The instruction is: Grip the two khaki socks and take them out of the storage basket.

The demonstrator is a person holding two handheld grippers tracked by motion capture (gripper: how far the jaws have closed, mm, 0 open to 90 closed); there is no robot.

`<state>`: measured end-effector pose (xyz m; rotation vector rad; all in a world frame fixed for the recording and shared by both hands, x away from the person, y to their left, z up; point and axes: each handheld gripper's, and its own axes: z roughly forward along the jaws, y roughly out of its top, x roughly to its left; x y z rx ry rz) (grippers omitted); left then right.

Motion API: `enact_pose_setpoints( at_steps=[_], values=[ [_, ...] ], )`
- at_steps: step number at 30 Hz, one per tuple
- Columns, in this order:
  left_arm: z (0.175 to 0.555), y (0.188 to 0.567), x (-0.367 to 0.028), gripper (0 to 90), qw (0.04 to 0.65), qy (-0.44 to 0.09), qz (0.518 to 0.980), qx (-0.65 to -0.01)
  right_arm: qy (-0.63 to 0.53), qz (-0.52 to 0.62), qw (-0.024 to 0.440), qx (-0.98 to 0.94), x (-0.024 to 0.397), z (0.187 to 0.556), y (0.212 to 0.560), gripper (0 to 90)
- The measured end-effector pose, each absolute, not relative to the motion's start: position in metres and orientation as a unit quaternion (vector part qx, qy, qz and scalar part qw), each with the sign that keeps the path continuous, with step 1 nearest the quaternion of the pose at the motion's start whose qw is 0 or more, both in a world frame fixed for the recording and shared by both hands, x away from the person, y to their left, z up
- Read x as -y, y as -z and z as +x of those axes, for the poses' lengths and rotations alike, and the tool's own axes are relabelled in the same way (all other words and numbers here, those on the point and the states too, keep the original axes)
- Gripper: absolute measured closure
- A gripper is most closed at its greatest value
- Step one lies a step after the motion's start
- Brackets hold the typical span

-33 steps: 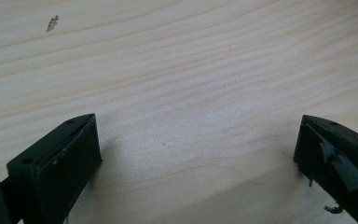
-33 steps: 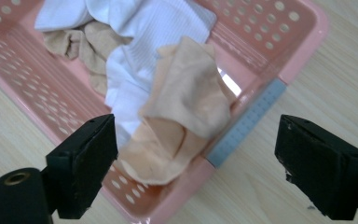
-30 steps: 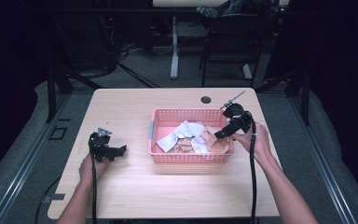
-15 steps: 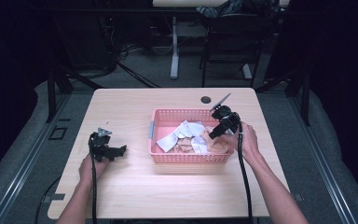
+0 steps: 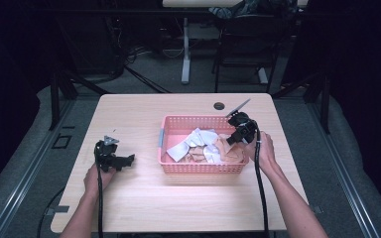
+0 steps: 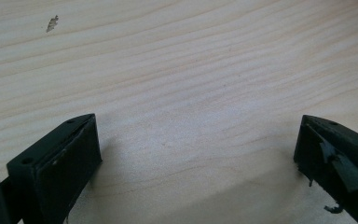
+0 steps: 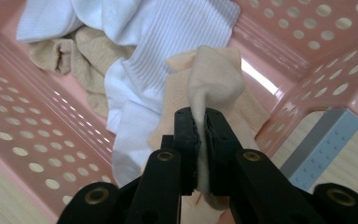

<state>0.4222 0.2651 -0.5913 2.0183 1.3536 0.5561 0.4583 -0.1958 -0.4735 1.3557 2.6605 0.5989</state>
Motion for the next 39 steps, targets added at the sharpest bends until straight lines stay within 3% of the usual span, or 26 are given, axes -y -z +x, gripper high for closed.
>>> enact_pose_setpoints(
  at_steps=[10, 39],
  values=[
    [0.422, 0.591, -0.265, 0.0, 0.319, -0.212, 0.767, -0.515, -0.237, 0.44, 0.031, -0.866, 0.2, 0.454, 0.455, 85.2],
    [0.422, 0.591, -0.265, 0.0, 0.319, -0.212, 0.767, -0.515, -0.294, 0.427, 0.055, -0.853, 0.2, 0.454, 0.393, 85.5]
  ],
)
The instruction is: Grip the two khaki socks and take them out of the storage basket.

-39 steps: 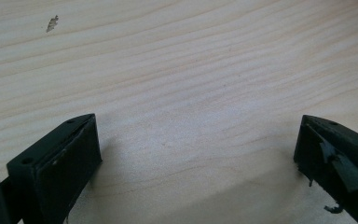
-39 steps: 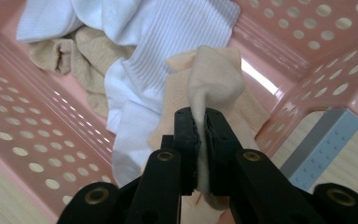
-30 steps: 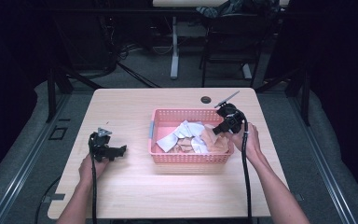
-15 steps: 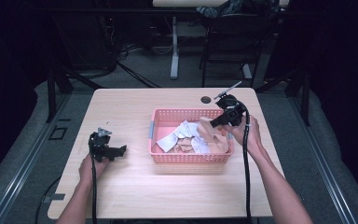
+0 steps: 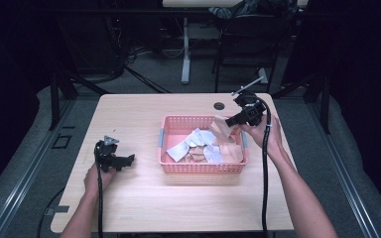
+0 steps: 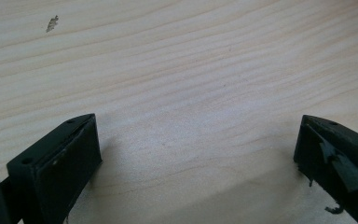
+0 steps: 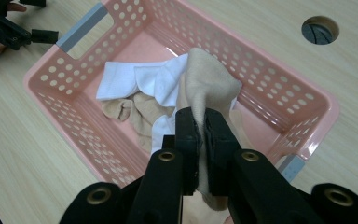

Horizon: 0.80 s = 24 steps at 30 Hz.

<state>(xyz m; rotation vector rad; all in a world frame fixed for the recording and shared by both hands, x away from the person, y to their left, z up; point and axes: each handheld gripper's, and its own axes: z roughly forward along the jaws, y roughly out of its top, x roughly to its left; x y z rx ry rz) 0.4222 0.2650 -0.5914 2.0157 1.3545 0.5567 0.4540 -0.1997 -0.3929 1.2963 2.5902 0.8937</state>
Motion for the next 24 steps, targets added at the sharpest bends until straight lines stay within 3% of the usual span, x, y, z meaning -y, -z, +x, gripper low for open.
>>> enact_pose_setpoints(
  at_steps=[24],
  values=[
    [0.422, 0.591, -0.265, 0.0, 0.319, -0.212, 0.766, -0.516, -0.324, 0.441, 0.096, -0.831, 0.241, 0.447, 0.346, 85.6]
  ],
)
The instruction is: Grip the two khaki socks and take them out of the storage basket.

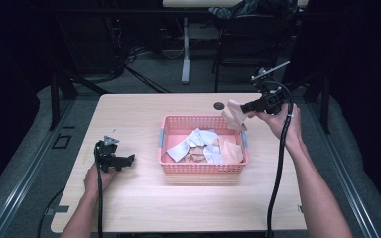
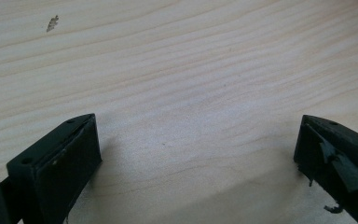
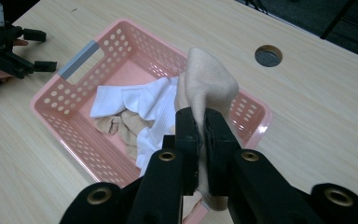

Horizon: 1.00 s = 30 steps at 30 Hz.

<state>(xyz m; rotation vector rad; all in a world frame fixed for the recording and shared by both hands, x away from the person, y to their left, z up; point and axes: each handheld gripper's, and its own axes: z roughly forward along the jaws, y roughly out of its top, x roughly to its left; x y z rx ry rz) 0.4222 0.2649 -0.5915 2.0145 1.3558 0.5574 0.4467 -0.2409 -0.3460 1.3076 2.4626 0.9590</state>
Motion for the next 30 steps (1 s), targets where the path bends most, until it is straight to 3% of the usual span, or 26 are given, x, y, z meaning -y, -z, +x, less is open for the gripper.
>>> enact_pose_setpoints(
  at_steps=[16, 30],
  values=[
    [0.422, 0.591, -0.265, 0.0, 0.319, -0.212, 0.766, -0.516, -0.333, 0.475, 0.115, -0.806, 0.292, 0.435, 0.343, 85.6],
    [0.422, 0.591, -0.265, 0.0, 0.32, -0.212, 0.766, -0.516, -0.299, 0.516, 0.125, -0.793, 0.331, 0.429, 0.373, 85.7]
  ],
)
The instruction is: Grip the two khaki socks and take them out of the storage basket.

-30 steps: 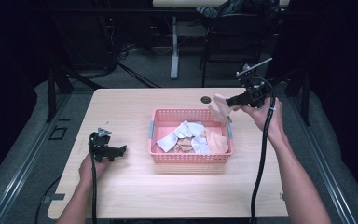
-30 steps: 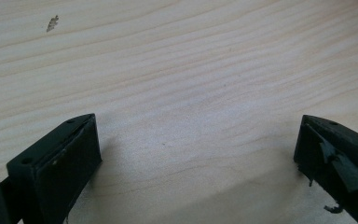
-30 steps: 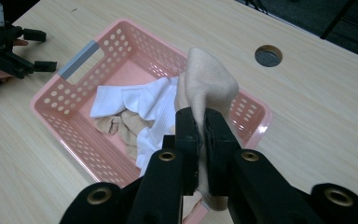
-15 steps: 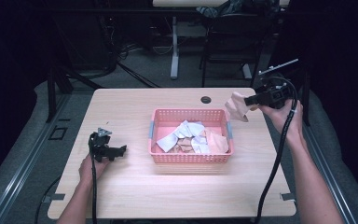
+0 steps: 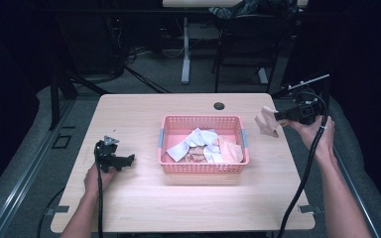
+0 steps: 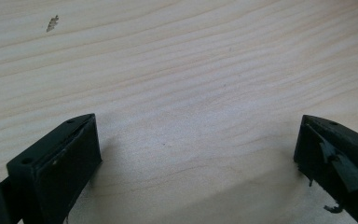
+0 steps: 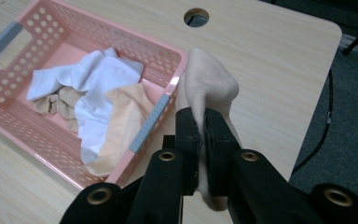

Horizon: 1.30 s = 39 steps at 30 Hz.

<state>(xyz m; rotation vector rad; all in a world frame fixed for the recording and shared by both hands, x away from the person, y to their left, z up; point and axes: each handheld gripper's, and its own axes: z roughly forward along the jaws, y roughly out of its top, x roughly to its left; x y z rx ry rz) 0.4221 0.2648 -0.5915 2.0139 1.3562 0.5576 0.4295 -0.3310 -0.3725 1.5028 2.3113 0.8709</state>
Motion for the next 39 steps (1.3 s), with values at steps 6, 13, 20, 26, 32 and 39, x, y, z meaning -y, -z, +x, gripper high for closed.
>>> enact_pose_setpoints(
  at_steps=[6, 13, 20, 26, 32, 39],
  values=[
    [0.422, 0.591, -0.265, 0.0, 0.319, -0.212, 0.766, -0.516, -0.278, 0.543, 0.11, -0.785, 0.343, 0.434, 0.409, 85.7],
    [0.422, 0.591, -0.265, 0.0, 0.319, -0.212, 0.766, -0.516, -0.26, 0.556, 0.081, -0.785, 0.348, 0.441, 0.444, 85.7],
    [0.422, 0.592, -0.265, 0.0, 0.32, -0.212, 0.766, -0.516, -0.247, 0.569, 0.062, -0.782, 0.348, 0.445, 0.466, 85.7],
    [0.422, 0.591, -0.265, 0.0, 0.32, -0.212, 0.766, -0.516, -0.215, 0.574, 0.042, -0.789, 0.347, 0.452, 0.491, 85.7],
    [0.422, 0.592, -0.265, 0.0, 0.32, -0.212, 0.766, -0.516, -0.201, 0.581, 0.042, -0.788, 0.346, 0.454, 0.505, 85.7],
    [0.422, 0.592, -0.265, 0.0, 0.32, -0.212, 0.766, -0.516, -0.194, 0.586, 0.028, -0.786, 0.348, 0.457, 0.515, 85.5]
  ],
)
